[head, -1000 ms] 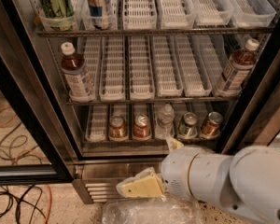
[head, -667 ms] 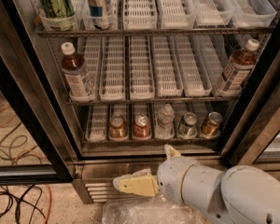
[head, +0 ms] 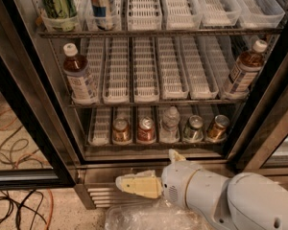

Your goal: Pick water bottle from bottom shelf of fridge

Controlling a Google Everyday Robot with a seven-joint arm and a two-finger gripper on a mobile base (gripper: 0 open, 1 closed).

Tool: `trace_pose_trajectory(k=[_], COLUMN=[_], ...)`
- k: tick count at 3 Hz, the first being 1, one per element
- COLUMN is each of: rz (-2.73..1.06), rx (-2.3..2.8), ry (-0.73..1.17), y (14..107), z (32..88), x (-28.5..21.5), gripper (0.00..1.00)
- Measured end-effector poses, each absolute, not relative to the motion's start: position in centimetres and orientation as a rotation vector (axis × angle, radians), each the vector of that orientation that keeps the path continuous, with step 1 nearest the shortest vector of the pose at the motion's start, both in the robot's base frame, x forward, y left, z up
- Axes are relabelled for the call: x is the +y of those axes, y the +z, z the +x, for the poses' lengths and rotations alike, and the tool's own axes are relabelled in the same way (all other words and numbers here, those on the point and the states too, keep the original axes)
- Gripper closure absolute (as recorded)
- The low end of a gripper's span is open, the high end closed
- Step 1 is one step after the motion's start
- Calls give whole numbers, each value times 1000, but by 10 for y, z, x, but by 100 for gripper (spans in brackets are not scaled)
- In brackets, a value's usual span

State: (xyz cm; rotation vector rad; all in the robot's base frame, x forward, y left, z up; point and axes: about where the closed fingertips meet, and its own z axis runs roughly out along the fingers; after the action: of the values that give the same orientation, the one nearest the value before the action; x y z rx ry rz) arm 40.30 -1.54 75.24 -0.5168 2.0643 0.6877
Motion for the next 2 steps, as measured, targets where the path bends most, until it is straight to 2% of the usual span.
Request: trace_pose_trajectory(k=[1,2], rz=[-517,-462], rx=[2064,2077], ry=[688,536], y=[752,741], z=[403,403], x=[-15,-57], gripper=[0,0])
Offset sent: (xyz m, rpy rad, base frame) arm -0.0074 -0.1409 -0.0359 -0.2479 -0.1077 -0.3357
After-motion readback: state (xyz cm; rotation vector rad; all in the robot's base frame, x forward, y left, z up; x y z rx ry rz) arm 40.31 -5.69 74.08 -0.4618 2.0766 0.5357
